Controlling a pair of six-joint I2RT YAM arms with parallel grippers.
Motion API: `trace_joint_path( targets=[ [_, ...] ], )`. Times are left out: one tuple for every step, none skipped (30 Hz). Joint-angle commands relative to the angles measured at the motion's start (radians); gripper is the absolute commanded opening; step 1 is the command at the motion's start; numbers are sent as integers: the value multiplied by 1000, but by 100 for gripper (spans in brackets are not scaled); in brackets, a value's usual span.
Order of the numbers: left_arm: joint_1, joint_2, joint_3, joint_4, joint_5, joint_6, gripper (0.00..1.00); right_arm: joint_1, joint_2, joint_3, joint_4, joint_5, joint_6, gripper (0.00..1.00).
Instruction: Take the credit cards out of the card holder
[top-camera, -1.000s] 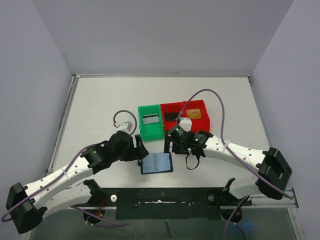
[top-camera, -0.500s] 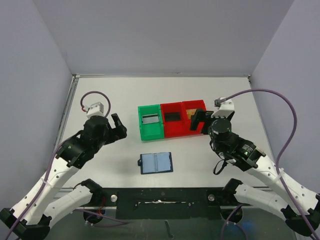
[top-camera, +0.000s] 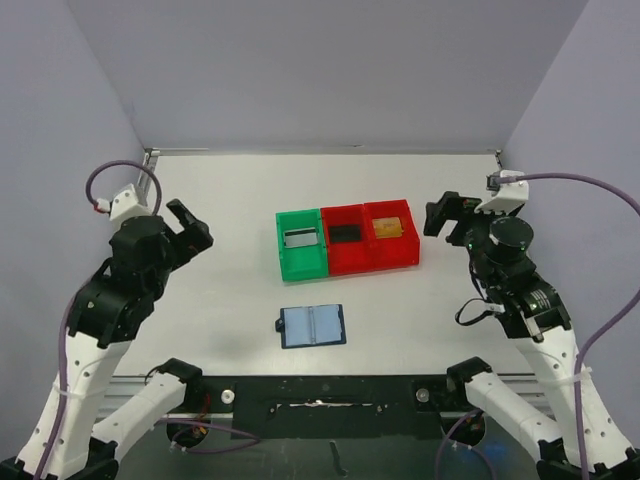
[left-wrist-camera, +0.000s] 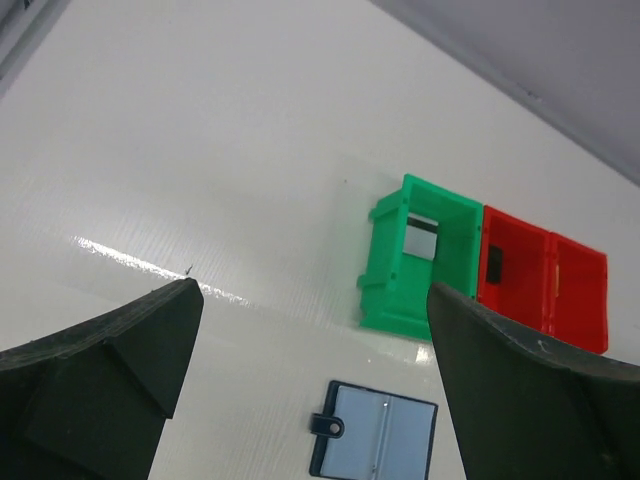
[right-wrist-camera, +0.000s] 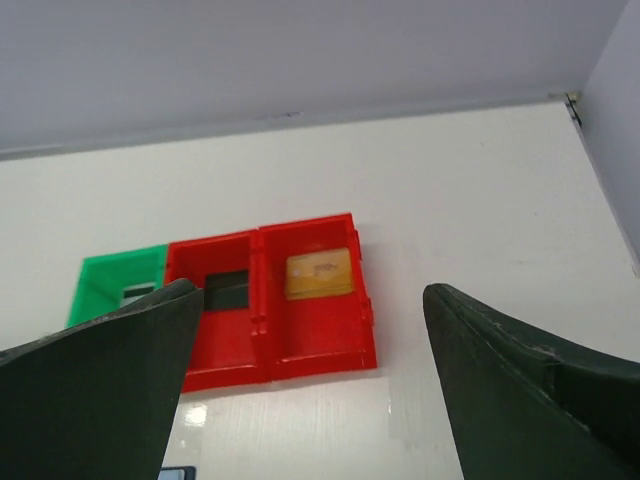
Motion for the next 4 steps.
trace_joint_path(
  targets=[
    [5, -66, 82, 8, -102, -45, 97, -1, -46, 96, 58, -151, -44, 98],
    [5, -69, 86, 9, -115, -38, 97, -2, -45, 96, 60, -157, -45, 97],
    [5, -65, 95, 6, -128, -29, 97, -2, -45, 92, 64, -159, -46, 98],
    [5, -63, 104, 3, -136, -23, 97, -2, -45, 83, 70, -159, -47, 98]
  ],
)
